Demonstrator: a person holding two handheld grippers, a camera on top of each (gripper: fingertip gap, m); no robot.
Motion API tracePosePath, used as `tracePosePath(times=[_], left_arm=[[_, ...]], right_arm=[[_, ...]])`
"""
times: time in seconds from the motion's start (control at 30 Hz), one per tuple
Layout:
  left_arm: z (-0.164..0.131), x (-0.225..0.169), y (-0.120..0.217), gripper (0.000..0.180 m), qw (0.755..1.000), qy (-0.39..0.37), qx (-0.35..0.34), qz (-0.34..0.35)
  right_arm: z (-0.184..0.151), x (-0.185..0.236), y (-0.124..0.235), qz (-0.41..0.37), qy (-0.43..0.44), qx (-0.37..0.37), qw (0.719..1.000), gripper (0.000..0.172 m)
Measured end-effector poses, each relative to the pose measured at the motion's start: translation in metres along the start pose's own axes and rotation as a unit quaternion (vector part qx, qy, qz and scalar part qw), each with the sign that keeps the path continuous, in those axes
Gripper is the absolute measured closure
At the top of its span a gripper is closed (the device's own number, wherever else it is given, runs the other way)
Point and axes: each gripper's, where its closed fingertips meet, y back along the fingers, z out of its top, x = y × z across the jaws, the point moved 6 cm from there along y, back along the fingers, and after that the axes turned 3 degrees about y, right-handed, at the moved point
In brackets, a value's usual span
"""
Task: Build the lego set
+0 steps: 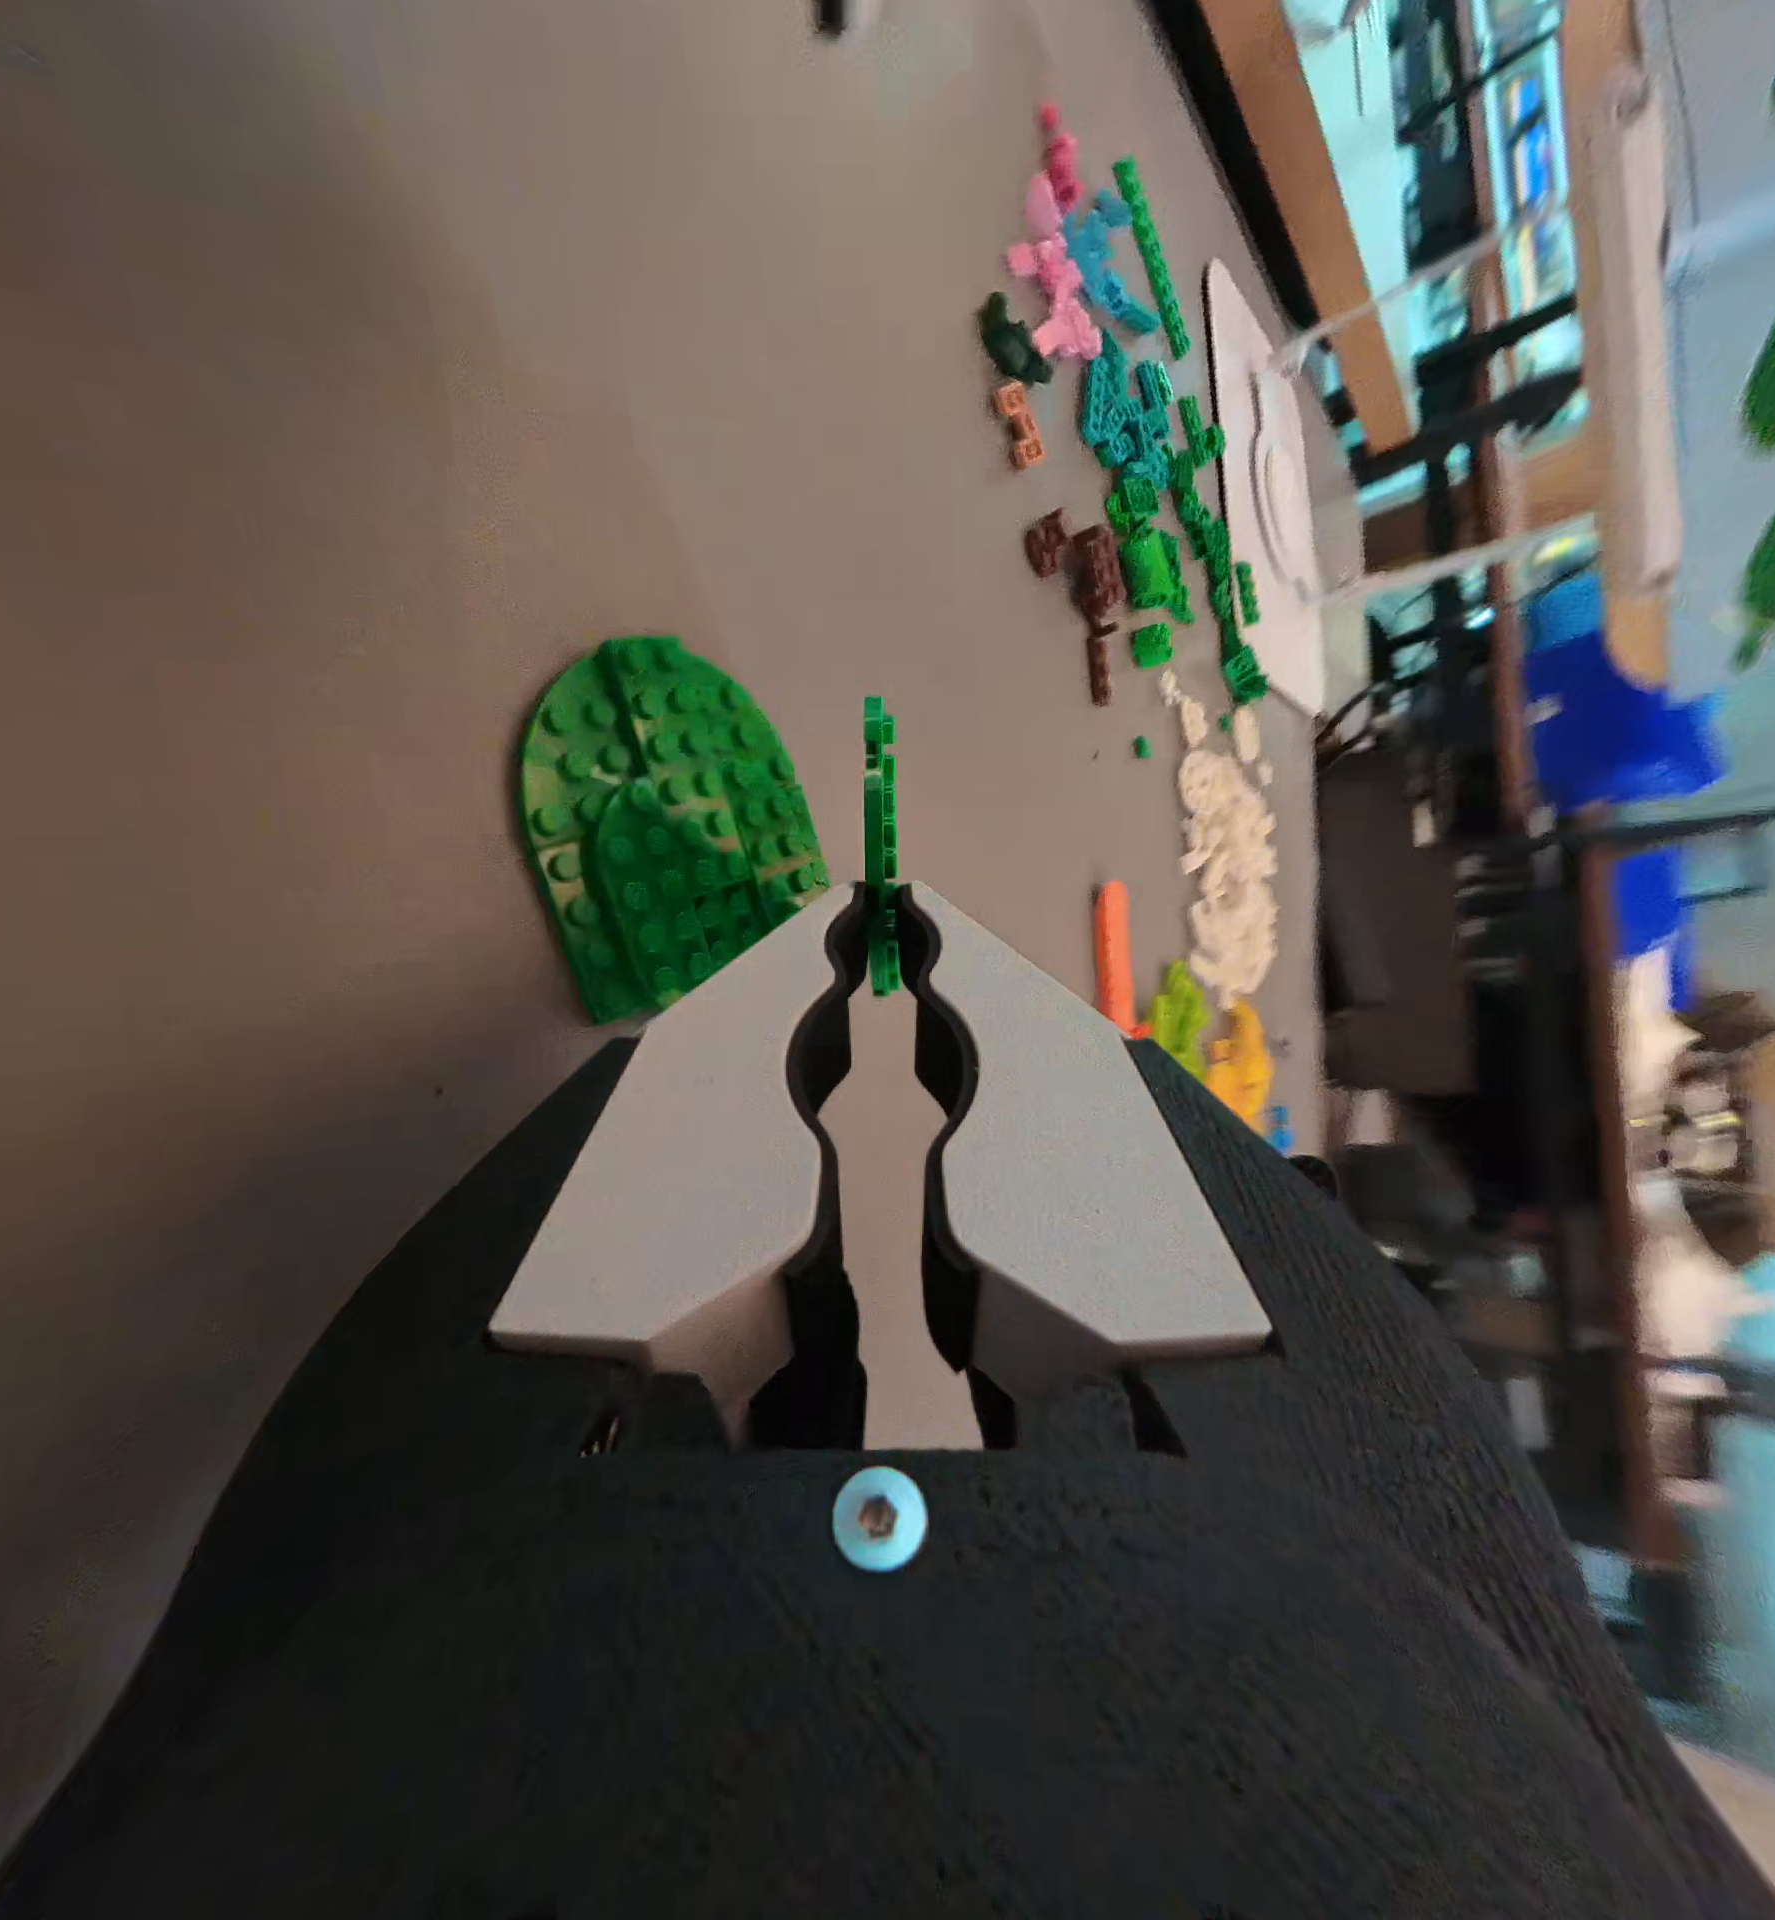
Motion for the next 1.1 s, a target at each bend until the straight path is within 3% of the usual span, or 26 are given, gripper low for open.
tracePosePath(times=[0.17,0.23,0.37,0.53,0.73,1.0,1.1], left_arm=[[-0.018,-0.021,0.015,0.112,0.999,-0.022,0.03,0.019],[-0.016,-0.029,0.022,0.125,0.999,-0.031,-0.002,0.028],[-0.024,-0.04,0.022,0.119,0.998,-0.048,0.015,0.045],[-0.04,-0.055,0.001,0.114,0.98,-0.17,0.06,0.086],[-0.04,-0.075,-0.022,0.116,0.962,-0.264,0.03,0.067],[-0.047,-0.073,-0.049,0.121,0.916,-0.387,0.077,0.073],[-0.045,-0.07,-0.05,0.132,0.903,-0.411,0.082,0.092]], right_arm=[[0.005,0.019,-0.009,-0.007,0.16,0.039,0.986,0.169],[0.011,0.023,-0.007,-0.001,0.163,0.026,0.986,0.169],[0.025,0.036,-0.001,-0.002,0.175,0.007,0.984,0.169],[0.045,0.053,0.01,-0.011,0.152,0.0,0.988,0.169],[0.064,0.071,0.031,-0.009,0.081,-0.024,0.996,0.169],[0.047,0.053,0.066,-0.06,-0.032,-0.031,0.997,0.168],[0.042,0.053,0.076,-0.064,-0.048,-0.031,0.996,0.168]])
